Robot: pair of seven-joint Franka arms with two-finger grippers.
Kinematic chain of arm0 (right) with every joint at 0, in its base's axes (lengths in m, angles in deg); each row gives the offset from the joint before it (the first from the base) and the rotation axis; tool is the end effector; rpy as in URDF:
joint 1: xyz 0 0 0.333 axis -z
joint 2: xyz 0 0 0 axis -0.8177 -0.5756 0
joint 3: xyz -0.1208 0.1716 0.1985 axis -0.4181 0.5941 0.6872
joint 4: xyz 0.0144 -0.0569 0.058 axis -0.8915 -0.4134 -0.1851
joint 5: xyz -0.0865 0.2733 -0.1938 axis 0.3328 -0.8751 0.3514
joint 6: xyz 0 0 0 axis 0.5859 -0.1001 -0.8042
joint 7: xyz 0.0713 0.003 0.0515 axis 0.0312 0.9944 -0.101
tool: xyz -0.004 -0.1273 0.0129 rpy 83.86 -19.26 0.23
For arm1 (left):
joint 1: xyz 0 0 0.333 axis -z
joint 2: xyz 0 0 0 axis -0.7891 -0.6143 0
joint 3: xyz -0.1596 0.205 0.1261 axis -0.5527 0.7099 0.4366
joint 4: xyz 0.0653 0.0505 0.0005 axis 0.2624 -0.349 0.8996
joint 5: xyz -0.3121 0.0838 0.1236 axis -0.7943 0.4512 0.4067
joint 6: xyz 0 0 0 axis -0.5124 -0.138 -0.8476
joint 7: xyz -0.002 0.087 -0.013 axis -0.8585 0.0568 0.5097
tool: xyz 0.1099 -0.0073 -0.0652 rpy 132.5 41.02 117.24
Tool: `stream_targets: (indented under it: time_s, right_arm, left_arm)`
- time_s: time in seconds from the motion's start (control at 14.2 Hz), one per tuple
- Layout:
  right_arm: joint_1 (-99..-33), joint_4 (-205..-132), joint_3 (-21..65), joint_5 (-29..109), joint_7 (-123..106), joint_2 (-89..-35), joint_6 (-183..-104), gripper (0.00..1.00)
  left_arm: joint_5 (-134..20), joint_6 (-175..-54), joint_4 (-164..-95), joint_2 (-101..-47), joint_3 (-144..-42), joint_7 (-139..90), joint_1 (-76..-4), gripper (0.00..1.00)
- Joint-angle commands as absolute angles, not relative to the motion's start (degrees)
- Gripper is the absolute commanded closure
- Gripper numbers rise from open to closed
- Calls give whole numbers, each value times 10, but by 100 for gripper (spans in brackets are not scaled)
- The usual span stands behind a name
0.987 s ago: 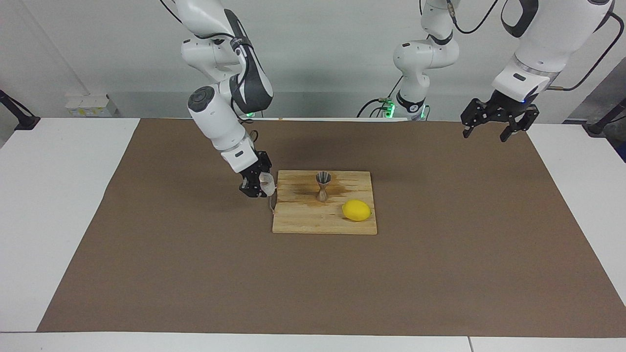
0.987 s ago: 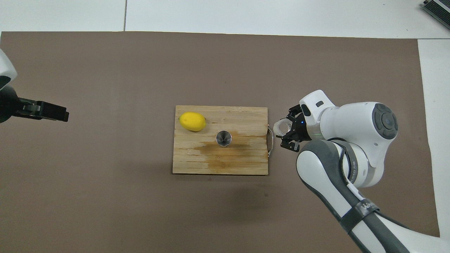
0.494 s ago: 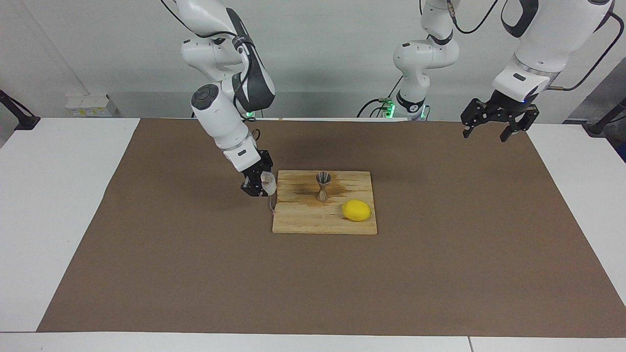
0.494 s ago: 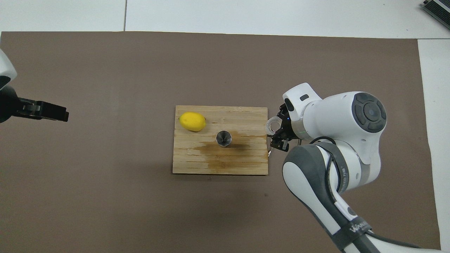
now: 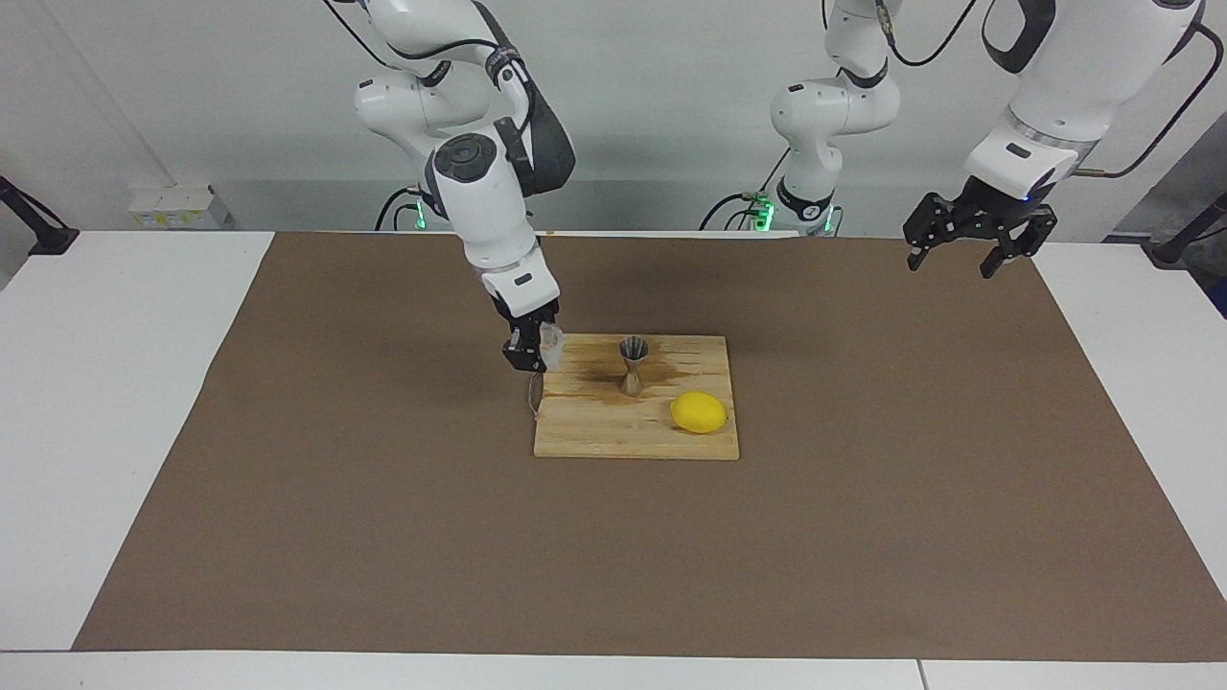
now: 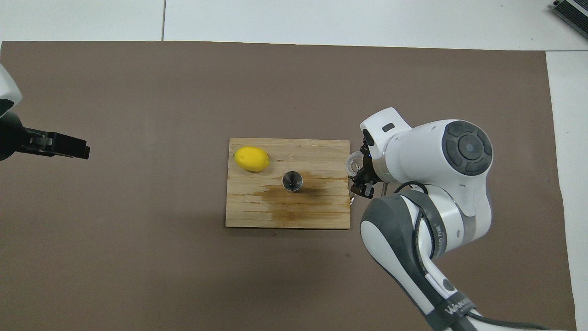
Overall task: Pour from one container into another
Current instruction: 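Lift the clear cup with the right gripper toward the metal cup, then tilt the clear cup over the metal cup with the right gripper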
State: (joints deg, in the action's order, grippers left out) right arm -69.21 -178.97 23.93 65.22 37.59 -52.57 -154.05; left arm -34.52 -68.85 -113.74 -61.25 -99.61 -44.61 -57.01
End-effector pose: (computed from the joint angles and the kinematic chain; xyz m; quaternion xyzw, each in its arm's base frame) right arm 0.5031 0.2222 0.4037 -0.7920 -0.6046 -0.0799 0.0271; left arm 0.4950 -0.0520 0.5809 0.9960 -0.0855 0.0192 0.0184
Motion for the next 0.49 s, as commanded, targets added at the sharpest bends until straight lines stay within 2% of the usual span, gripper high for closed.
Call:
stream_targets:
  time_s: [0.0,0.42]
  right_arm:
    - [-711,-1763,239,682,332,-541,-1521,70]
    - [-744,-1707,239,733,252,-572,-1482,70]
  left_arm:
    - [-348,-692,-1127,-617,-996,-456,-575,0]
    - [-348,-694,-1127,-618,-996,-455,-575,0]
